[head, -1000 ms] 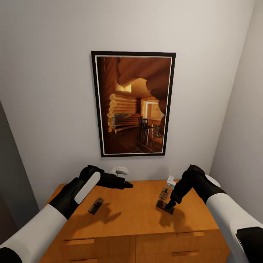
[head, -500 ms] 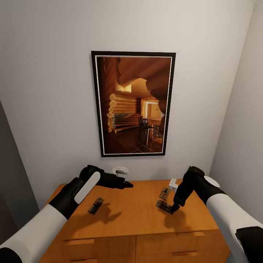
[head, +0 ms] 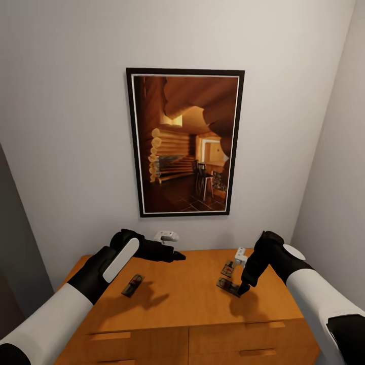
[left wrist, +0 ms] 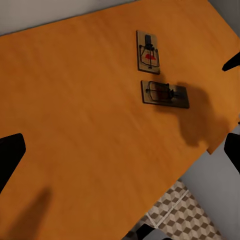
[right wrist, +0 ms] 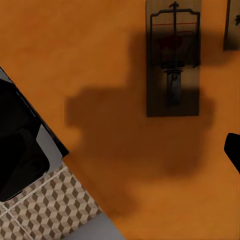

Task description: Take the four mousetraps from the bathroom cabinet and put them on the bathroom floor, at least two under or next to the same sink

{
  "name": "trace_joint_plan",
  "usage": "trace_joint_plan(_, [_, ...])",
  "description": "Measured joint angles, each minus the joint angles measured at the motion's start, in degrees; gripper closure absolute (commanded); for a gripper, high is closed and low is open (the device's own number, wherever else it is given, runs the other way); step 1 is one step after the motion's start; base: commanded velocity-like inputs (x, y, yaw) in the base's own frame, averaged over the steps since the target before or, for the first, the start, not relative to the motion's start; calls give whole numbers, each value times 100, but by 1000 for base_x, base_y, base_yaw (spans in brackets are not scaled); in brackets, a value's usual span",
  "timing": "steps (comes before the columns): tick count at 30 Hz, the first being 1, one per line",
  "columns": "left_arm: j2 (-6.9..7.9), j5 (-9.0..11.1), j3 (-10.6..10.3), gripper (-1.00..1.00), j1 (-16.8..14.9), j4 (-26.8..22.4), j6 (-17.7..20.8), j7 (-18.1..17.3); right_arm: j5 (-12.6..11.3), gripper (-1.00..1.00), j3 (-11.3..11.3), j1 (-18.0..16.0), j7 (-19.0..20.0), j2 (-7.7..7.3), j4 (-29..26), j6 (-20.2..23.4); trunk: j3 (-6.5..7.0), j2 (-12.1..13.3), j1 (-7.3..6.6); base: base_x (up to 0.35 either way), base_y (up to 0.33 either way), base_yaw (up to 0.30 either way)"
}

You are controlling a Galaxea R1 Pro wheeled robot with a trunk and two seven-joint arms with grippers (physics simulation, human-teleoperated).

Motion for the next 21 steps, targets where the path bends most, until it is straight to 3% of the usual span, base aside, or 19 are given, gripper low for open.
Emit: trace_joint_plan(21, [0, 4, 8, -100, 0, -167, 0, 0, 0, -100, -33, 0, -39, -1, -1, -6, -19, -42, 22, 0, 0, 0])
